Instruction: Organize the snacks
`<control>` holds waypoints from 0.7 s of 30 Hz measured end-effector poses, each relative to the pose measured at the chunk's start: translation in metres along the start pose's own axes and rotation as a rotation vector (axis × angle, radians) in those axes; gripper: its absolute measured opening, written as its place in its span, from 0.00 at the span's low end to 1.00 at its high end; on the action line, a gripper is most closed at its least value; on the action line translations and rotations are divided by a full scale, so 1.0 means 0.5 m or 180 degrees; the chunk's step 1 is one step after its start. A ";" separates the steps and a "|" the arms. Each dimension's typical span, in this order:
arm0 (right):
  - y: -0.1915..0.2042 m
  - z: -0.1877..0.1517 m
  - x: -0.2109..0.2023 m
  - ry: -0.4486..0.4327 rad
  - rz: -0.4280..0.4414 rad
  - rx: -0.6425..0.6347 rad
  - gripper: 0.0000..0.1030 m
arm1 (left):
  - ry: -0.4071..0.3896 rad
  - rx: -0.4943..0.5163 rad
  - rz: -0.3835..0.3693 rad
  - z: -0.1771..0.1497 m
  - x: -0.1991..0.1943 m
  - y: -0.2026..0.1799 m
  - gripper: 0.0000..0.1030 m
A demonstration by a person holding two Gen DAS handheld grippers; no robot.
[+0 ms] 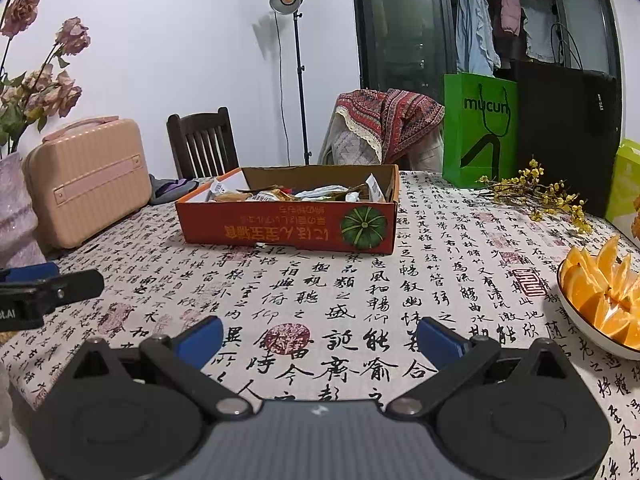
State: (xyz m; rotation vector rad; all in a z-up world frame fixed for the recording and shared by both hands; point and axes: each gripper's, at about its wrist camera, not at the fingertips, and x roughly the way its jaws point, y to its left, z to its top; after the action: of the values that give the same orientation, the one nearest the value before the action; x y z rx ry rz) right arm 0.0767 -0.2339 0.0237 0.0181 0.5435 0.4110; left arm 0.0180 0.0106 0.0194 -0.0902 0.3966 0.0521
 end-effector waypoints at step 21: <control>-0.005 -0.003 0.007 0.0020 -0.0003 0.0012 1.00 | 0.0014 0.0062 -0.0034 -0.002 0.005 -0.014 1.00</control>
State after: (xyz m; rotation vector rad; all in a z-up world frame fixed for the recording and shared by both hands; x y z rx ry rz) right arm 0.0797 -0.2349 0.0203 0.0201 0.5504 0.4093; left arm 0.0201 0.0035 0.0180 -0.0733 0.4010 0.0375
